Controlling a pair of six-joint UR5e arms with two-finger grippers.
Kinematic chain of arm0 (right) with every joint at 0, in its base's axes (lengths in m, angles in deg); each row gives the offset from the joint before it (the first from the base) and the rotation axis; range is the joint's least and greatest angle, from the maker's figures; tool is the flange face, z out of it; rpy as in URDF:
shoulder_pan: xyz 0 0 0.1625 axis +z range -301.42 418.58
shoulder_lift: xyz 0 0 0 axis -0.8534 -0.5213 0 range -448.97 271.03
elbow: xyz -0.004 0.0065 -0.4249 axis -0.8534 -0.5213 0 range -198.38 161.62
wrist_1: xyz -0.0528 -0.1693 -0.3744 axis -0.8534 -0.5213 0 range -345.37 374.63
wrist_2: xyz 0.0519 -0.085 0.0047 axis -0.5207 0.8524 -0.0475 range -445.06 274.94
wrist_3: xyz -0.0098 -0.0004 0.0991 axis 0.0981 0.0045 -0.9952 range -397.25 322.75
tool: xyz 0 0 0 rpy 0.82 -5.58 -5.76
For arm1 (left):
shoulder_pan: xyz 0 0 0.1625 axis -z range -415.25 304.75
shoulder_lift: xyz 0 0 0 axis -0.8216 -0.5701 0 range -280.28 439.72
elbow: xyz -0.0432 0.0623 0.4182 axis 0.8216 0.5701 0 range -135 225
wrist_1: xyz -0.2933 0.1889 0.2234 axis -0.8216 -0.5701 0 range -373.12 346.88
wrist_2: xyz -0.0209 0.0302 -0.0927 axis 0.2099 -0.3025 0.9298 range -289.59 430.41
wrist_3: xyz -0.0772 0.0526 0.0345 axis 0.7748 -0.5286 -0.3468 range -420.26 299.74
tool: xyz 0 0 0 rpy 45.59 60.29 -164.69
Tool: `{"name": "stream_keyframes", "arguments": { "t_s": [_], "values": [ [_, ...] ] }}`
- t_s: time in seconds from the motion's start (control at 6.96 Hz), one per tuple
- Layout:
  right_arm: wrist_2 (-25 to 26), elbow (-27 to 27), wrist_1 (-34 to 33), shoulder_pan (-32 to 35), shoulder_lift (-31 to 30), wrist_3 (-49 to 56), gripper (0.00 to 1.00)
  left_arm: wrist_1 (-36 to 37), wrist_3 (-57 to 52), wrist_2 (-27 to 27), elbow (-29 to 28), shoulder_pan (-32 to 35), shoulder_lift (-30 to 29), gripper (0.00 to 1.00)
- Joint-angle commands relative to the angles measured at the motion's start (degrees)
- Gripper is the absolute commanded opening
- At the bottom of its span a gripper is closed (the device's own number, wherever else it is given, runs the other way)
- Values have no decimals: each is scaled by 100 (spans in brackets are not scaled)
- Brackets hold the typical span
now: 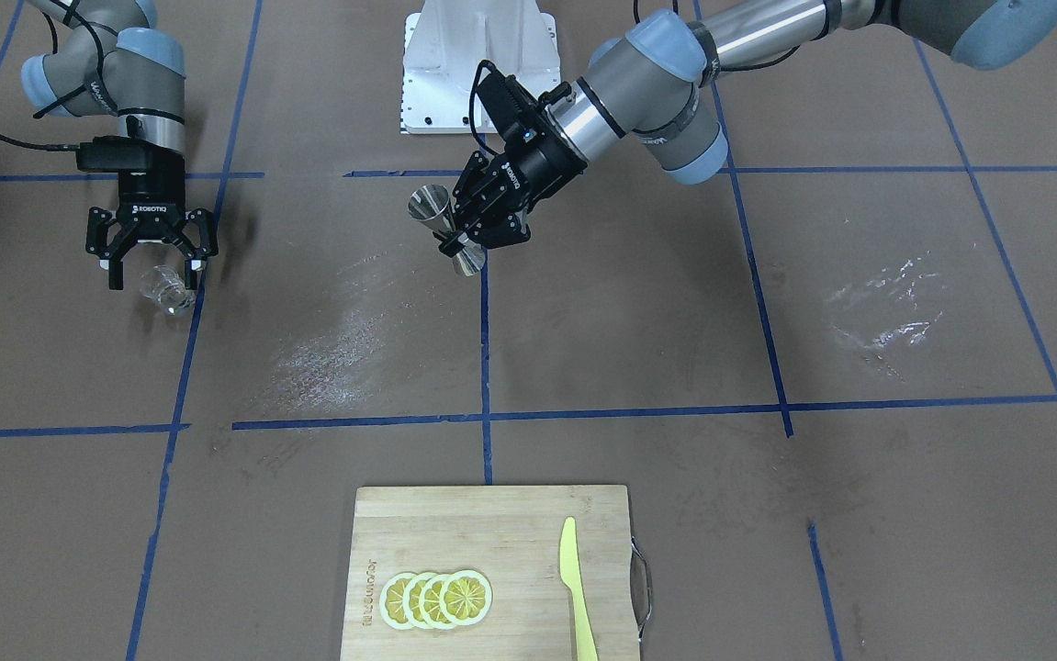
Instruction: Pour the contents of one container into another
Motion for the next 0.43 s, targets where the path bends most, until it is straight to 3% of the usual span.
{"name": "stream_keyframes", "arguments": {
  "t_s": [0.0,0.29],
  "values": [
    [98,-350,0,-59,171,-74,99,-3,-7,0,0,0,0,0],
    [116,-589,0,-68,313,-161,87,-81,-7,0,-9,0,18,0]
  ]
}}
